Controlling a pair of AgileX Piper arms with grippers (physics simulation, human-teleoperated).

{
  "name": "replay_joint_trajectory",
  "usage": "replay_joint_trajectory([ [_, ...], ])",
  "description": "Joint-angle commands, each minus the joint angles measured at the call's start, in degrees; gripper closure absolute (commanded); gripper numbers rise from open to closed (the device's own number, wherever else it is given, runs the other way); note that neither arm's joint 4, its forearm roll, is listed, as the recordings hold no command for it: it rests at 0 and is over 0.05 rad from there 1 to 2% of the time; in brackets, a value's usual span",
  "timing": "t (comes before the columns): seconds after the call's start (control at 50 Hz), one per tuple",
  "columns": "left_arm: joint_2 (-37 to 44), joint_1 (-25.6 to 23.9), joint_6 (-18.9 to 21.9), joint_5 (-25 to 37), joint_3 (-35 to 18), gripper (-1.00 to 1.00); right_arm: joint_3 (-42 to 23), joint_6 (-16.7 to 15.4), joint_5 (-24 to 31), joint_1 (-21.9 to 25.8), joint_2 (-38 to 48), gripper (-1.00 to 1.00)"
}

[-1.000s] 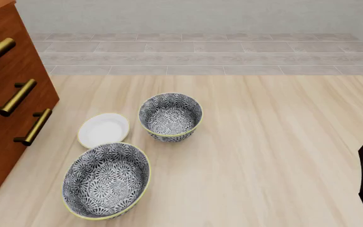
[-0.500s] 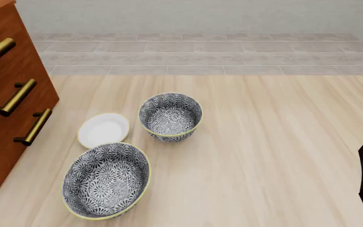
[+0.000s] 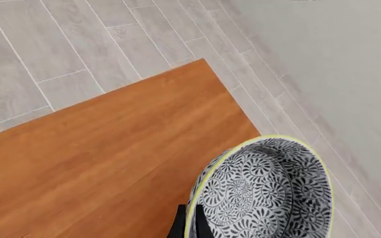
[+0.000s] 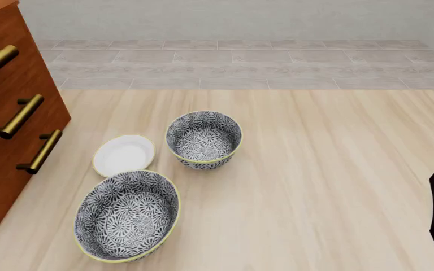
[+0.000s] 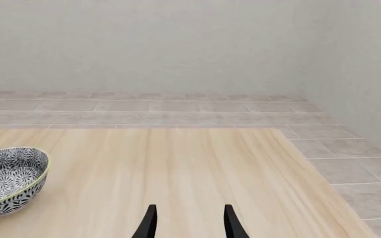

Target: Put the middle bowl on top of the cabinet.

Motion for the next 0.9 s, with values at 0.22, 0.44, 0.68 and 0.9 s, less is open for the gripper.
replay_joint_trajectory([
  [0.22, 1.2, 2.4, -1.0, 1.2, -1.0, 1.00, 0.0, -0.2, -0.2, 0.0, 0.0, -1.00],
  [0.44, 1.7, 3.8, -0.5, 1.5, -1.0, 1.00, 0.0, -1.8, -0.5, -0.2, 0.0, -1.00],
  [0.68, 2.6, 5.7, 0.0, 1.6, -1.0, 1.00, 0.0, -2.5, -0.7, -0.2, 0.0, -1.00],
  [0.9, 3.2, 8.2, 1.4, 1.8, -0.9, 1.00, 0.0, -3.4, -0.9, -0.1, 0.0, -1.00],
])
